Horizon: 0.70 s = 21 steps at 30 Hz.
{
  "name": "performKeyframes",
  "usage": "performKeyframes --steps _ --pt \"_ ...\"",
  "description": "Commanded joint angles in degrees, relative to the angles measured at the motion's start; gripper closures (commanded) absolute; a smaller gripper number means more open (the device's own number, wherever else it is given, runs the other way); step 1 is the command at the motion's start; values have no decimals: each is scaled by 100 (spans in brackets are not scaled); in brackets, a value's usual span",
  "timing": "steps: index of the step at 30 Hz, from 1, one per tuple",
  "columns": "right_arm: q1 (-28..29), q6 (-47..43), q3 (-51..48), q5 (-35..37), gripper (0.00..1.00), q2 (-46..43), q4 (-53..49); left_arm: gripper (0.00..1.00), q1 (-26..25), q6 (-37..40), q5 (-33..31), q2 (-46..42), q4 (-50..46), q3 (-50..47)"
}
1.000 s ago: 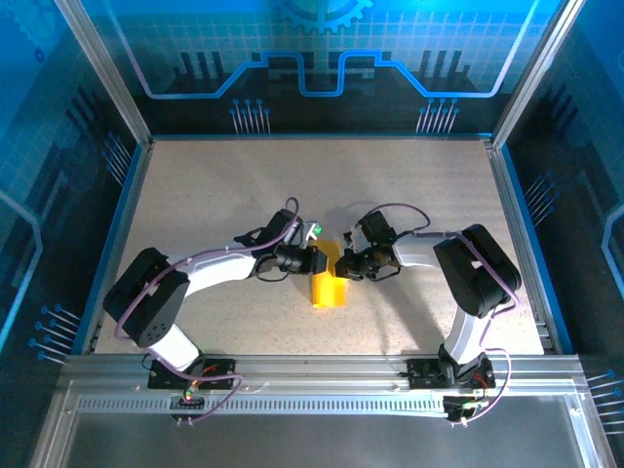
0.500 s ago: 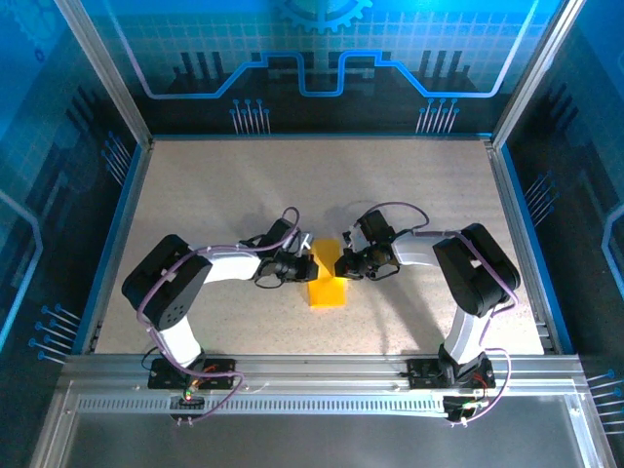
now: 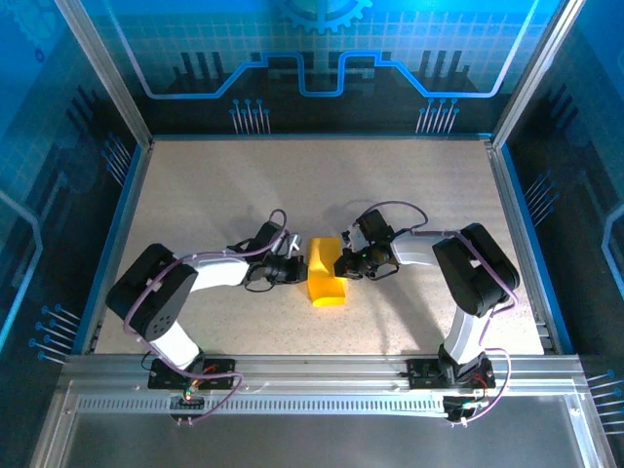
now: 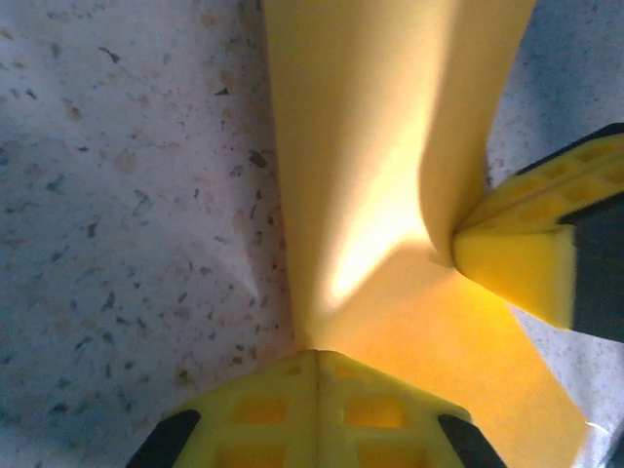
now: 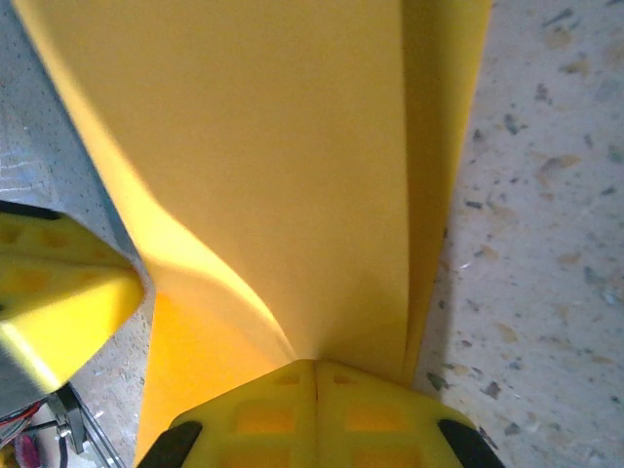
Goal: Fold a paper plane with a square sheet of paper (fold left side to right side)
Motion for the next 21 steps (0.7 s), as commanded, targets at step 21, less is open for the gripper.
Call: performKeyframes --steps 21 --pt "137 0 -194 897 100 319 -511 99 -479 132 -184 791 -116 695"
